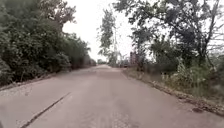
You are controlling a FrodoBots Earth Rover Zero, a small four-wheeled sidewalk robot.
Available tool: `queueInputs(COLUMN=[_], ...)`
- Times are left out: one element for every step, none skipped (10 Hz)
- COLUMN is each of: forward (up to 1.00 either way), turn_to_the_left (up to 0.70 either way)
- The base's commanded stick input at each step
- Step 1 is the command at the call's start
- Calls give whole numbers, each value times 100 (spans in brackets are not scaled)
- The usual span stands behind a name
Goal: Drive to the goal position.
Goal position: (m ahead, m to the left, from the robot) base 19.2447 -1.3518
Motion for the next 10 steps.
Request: queueInputs(forward=[70,70,70,70,70,70,70,70,70,70], turn_to_the_left=[0,0,0,0,0,0,0,0,0,0])
